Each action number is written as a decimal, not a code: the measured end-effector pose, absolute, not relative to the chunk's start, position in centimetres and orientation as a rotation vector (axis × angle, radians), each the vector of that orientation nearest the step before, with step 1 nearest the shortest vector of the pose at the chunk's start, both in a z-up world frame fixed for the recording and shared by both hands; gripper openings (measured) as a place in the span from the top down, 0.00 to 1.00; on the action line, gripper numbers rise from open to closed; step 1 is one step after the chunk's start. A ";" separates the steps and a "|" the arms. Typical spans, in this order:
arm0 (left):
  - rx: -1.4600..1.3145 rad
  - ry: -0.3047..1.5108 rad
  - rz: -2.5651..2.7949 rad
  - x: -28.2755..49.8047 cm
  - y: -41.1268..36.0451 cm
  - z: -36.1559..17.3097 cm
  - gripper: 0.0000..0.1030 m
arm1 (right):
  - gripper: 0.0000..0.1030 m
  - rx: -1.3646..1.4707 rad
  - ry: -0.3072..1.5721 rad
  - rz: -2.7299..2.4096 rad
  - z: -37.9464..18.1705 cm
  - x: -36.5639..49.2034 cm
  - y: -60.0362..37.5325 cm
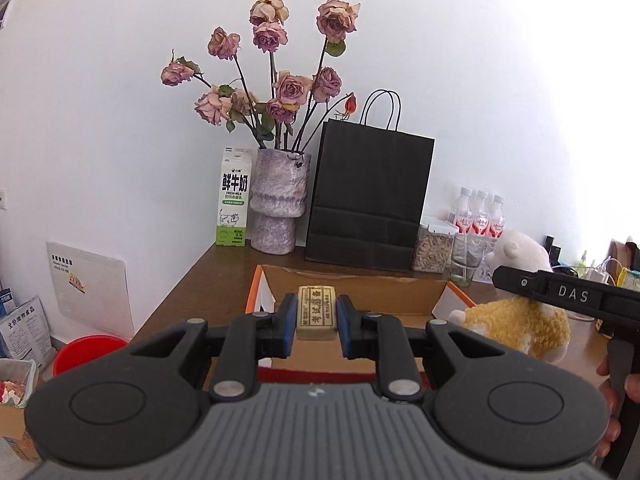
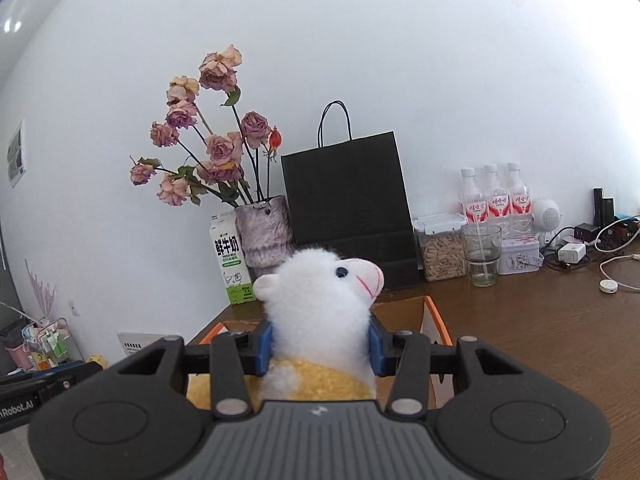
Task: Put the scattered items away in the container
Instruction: 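Carry soap and sheep into the box and open both tools to drop them, then withdraw both tools from the box back toward the scattered items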
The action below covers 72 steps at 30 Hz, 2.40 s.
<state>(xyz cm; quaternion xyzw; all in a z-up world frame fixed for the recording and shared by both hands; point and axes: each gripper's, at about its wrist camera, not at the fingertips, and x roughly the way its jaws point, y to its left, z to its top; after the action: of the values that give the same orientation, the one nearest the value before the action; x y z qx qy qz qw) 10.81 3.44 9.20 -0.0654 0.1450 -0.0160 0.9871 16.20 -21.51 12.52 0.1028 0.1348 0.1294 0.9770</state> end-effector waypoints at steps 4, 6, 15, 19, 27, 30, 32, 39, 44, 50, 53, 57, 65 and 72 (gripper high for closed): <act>-0.180 0.300 -0.028 14.2 3.5 9.4 0.79 | 0.58 0.225 0.255 0.239 12.5 18.8 -21.0; -0.196 0.307 -0.026 15.9 3.6 9.5 0.79 | 0.58 0.218 0.259 0.231 12.4 20.2 -20.7; -0.190 0.422 0.079 25.4 3.1 6.2 0.79 | 0.58 0.228 0.343 0.176 9.1 27.0 -20.2; -0.201 0.516 0.049 27.0 3.8 3.7 0.79 | 0.58 0.227 0.404 0.162 7.4 27.9 -20.6; -0.159 0.540 0.032 26.9 3.0 2.8 0.79 | 0.58 0.241 0.480 0.158 6.0 28.6 -20.4; -0.166 0.538 0.029 26.7 3.0 2.8 0.79 | 0.58 0.235 0.483 0.153 5.9 28.6 -20.3; -0.165 0.539 0.027 26.6 3.0 2.8 0.79 | 0.57 0.230 0.485 0.149 6.0 28.7 -20.3; -0.126 0.518 0.047 26.0 2.5 3.0 0.00 | 0.02 0.209 0.528 0.143 5.7 28.3 -19.8; -0.113 0.451 0.071 24.9 2.0 3.7 0.00 | 0.01 0.162 0.484 0.133 6.4 27.1 -19.0; -0.124 0.456 0.079 24.9 2.2 3.7 0.00 | 0.01 0.171 0.470 0.148 6.9 26.6 -19.1; -0.132 0.450 0.084 24.8 2.3 3.7 0.00 | 0.01 0.176 0.459 0.153 7.1 26.4 -19.2; -0.131 0.450 0.085 24.8 2.3 3.6 0.00 | 0.01 0.178 0.449 0.157 7.3 26.1 -19.3; -0.136 0.420 0.096 24.6 2.3 3.9 0.00 | 0.00 0.178 0.436 0.163 7.7 25.8 -19.2; -0.133 0.380 0.104 23.9 1.9 5.7 0.00 | 0.00 0.165 0.414 0.183 8.7 25.1 -18.9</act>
<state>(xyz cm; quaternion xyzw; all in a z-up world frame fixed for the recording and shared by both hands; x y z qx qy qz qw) 23.90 1.89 5.71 -0.0661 0.1887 0.0518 0.9784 25.07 -18.94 8.73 0.0815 0.2049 0.0905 0.9712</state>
